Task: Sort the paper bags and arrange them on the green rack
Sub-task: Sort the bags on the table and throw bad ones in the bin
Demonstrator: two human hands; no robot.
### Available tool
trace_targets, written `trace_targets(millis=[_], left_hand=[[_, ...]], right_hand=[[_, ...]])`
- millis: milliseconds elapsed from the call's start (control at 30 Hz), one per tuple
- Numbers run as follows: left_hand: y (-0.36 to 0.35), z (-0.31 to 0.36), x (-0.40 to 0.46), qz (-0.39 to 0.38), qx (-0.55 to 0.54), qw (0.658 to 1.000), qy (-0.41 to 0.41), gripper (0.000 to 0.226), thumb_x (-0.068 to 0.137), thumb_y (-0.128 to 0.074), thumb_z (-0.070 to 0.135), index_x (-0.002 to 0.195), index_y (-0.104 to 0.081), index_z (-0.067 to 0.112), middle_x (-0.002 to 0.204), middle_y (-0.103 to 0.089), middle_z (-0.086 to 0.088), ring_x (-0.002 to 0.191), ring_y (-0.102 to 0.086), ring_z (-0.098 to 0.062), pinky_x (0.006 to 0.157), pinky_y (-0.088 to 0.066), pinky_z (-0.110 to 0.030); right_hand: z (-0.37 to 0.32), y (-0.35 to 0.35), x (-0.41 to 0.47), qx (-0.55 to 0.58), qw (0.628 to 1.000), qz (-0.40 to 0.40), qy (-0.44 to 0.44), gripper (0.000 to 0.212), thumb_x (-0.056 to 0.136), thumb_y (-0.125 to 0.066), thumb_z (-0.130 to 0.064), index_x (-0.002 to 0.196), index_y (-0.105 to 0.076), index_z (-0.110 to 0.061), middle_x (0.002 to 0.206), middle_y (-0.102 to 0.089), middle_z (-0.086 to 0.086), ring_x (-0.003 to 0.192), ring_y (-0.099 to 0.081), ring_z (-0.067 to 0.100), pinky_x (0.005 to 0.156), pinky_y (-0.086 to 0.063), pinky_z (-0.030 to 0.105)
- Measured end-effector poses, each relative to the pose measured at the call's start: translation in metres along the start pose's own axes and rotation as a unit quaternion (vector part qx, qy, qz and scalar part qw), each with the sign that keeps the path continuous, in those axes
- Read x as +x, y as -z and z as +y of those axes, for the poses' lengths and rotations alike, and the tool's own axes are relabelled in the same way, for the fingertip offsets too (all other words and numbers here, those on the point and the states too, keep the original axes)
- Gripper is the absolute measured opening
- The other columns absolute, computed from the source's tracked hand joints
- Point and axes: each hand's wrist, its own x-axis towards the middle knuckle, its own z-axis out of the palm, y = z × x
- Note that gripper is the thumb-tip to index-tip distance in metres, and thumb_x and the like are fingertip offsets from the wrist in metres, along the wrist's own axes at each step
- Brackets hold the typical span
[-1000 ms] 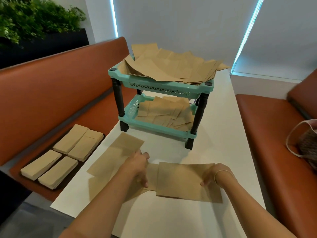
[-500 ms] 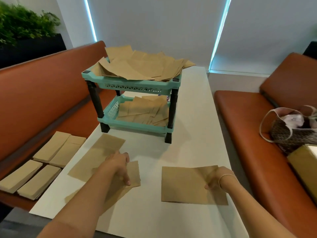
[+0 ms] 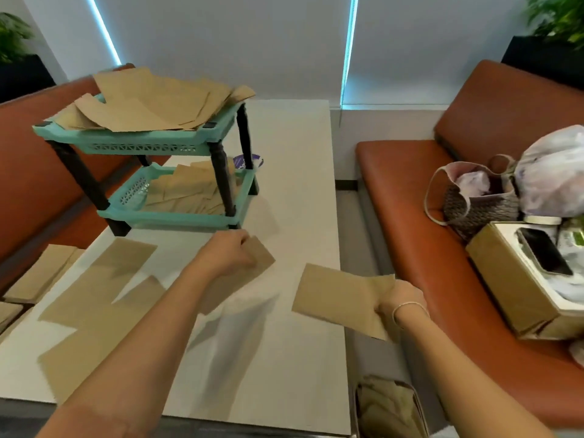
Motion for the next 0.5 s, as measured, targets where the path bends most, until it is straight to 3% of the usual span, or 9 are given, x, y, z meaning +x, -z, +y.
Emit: trace_targets(millis=[133,267,400,500], left_hand=[[-0.032,0.099,-0.010,0.061,-0.155,0.985,-0.052,0.015,0.087,-0.062,0.026,0.098,-0.055,0.019,0.095,-0.053,0.003,0.089,-0.051,-0.018,0.068,-0.042,-0.029],[-0.085,0.169,-0.015,0.061,-0.266,0.959,-0.072,0.005,0.086,-0.059,0.020,0.090,-0.056,0.022,0.087,-0.055,0.009,0.084,-0.051,-0.012,0.062,-0.042,-0.021],[-0.147,0.204,-0.017,0.010,-0.256,0.963,-0.079,0.010,0.084,-0.056,0.013,0.092,-0.061,0.016,0.088,-0.060,0.006,0.079,-0.053,-0.008,0.059,-0.038,-0.011],[-0.190,0.207,-0.017,-0.036,-0.201,0.977,-0.056,0.009,0.084,-0.054,0.015,0.085,-0.059,0.022,0.084,-0.061,0.007,0.080,-0.055,-0.010,0.059,-0.039,-0.012]], right_hand=[[0.060,0.030,0.026,-0.008,0.999,0.035,-0.016,0.034,0.088,-0.049,-0.016,0.119,-0.060,-0.011,0.121,-0.060,0.014,0.108,-0.059,0.033,0.090,-0.049,0.038],[0.121,0.036,0.045,-0.080,0.997,0.011,0.008,0.038,0.088,-0.043,-0.010,0.120,-0.059,-0.021,0.119,-0.061,0.012,0.107,-0.059,0.031,0.088,-0.050,0.037],[0.169,0.018,0.057,-0.155,0.985,-0.061,0.049,0.041,0.090,-0.041,-0.008,0.121,-0.060,-0.026,0.122,-0.060,0.009,0.109,-0.058,0.029,0.090,-0.048,0.035],[0.197,-0.001,0.063,-0.200,0.971,-0.109,0.072,0.040,0.093,-0.037,-0.009,0.123,-0.060,-0.024,0.126,-0.059,0.010,0.113,-0.056,0.029,0.093,-0.045,0.035]])
